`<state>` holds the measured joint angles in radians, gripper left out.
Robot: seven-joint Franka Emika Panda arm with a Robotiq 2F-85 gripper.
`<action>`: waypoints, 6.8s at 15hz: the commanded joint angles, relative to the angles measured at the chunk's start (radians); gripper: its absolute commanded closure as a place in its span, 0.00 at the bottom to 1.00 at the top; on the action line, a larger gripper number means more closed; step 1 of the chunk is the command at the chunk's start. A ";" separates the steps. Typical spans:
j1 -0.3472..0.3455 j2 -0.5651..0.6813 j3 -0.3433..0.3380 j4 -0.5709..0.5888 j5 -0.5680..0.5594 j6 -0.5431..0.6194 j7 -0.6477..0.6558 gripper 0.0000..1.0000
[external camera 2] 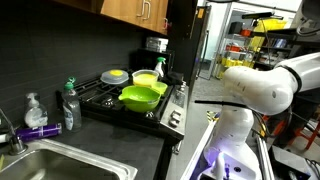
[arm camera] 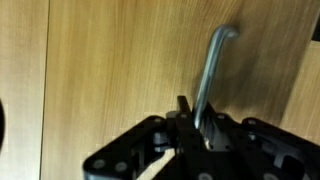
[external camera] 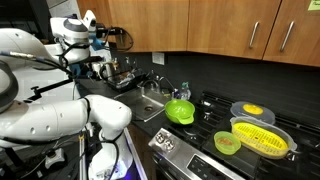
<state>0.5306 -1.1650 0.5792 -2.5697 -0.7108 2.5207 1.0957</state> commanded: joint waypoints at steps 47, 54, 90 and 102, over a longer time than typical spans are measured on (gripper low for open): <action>0.237 -0.299 -0.257 -0.103 0.064 -0.214 -0.347 0.97; 0.269 -0.299 -0.278 -0.103 0.030 -0.233 -0.335 0.97; 0.331 -0.298 -0.188 -0.150 0.026 -0.271 -0.308 0.00; 0.485 -0.301 -0.066 -0.076 -0.005 -0.582 -0.234 0.00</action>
<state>0.9513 -1.4662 0.4893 -2.6697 -0.6982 2.0310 0.8317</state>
